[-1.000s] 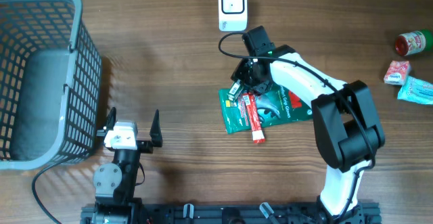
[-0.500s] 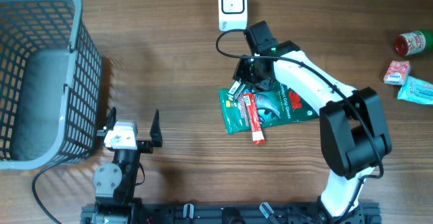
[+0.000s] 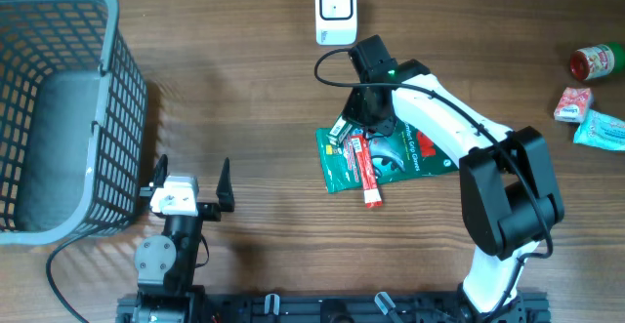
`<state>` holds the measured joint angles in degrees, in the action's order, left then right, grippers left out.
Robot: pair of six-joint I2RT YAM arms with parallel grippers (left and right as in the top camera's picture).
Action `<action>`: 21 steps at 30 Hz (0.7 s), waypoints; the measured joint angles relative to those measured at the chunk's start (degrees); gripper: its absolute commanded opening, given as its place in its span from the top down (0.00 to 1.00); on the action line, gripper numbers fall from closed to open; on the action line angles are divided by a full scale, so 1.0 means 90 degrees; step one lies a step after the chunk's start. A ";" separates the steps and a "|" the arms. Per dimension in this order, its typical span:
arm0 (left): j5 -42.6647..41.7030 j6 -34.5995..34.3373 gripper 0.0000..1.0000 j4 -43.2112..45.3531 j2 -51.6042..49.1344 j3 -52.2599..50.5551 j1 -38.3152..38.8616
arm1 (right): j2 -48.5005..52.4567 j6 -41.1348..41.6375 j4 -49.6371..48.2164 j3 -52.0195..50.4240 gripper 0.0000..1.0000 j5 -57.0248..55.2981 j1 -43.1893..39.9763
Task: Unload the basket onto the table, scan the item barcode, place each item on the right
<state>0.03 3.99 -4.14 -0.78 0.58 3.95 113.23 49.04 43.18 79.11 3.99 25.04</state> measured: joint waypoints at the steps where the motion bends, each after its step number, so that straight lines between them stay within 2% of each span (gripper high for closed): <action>1: 0.0000 0.0000 0.00 0.0000 0.0000 0.0000 0.0002 | 0.0000 0.0012 0.0002 0.0000 0.95 -0.0039 0.0000; 11: 0.0000 0.0000 0.00 0.0000 0.0000 0.0000 0.0000 | 0.0000 0.0019 -0.0359 0.0000 0.95 -0.0168 0.0032; 21: 0.0000 0.0000 0.00 0.0000 0.0000 0.0000 0.0000 | 0.0002 0.0136 -0.0228 0.0000 0.95 -0.0432 0.0340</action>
<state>0.03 3.99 -4.14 -0.78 0.58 3.95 113.25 50.26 41.12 79.11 0.10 28.10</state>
